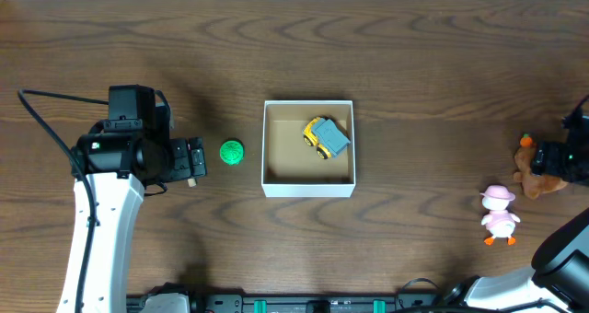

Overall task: Pack container
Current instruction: 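Move the right gripper to the brown teddy bear and grasp it, then carry the teddy bear into the box and release it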

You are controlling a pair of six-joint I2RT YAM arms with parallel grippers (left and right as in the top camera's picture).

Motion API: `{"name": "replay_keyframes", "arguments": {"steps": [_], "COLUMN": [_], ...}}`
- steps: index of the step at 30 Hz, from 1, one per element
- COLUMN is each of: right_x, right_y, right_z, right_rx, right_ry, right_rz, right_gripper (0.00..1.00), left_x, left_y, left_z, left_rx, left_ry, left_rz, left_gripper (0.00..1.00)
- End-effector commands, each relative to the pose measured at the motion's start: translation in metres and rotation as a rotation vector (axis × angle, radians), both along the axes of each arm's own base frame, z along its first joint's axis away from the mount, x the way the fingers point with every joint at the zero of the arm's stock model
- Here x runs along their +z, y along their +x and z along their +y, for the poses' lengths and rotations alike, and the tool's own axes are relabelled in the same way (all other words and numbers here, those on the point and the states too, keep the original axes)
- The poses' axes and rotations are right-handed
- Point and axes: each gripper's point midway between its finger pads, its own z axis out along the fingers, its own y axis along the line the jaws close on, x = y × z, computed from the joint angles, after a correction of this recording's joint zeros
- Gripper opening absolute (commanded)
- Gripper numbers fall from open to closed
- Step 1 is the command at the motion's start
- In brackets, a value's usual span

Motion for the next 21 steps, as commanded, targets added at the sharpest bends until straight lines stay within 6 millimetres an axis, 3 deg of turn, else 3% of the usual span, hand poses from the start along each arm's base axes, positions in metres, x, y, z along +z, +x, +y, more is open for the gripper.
{"name": "replay_keyframes", "arguments": {"steps": [1, 5, 6, 14, 17, 21], "right_x": [0.0, 0.0, 0.0, 0.011, 0.034, 0.092], "right_y": [0.011, 0.014, 0.015, 0.039, 0.061, 0.097], "right_z": [0.012, 0.017, 0.019, 0.047, 0.07, 0.119], "right_rx": [0.064, 0.081, 0.083, 0.12, 0.19, 0.321], "right_ry": [0.024, 0.027, 0.029, 0.071, 0.041, -0.016], "right_rz": [-0.026, -0.027, -0.027, -0.093, -0.148, -0.281], "right_gripper": [0.46, 0.07, 0.01, 0.01, 0.01, 0.01], "left_x": [0.004, 0.004, 0.004, 0.004, 0.004, 0.004], "left_y": [0.003, 0.003, 0.003, 0.003, 0.003, 0.003], "left_z": [0.001, 0.001, 0.001, 0.001, 0.001, 0.001], "left_rx": [0.013, 0.013, 0.013, 0.013, 0.013, 0.013], "left_ry": [-0.002, -0.002, -0.002, -0.002, -0.002, -0.002], "left_rz": [-0.008, -0.008, -0.008, -0.009, -0.009, -0.009], "left_gripper": [0.98, 0.98, 0.98, 0.98, 0.98, 0.98]}}
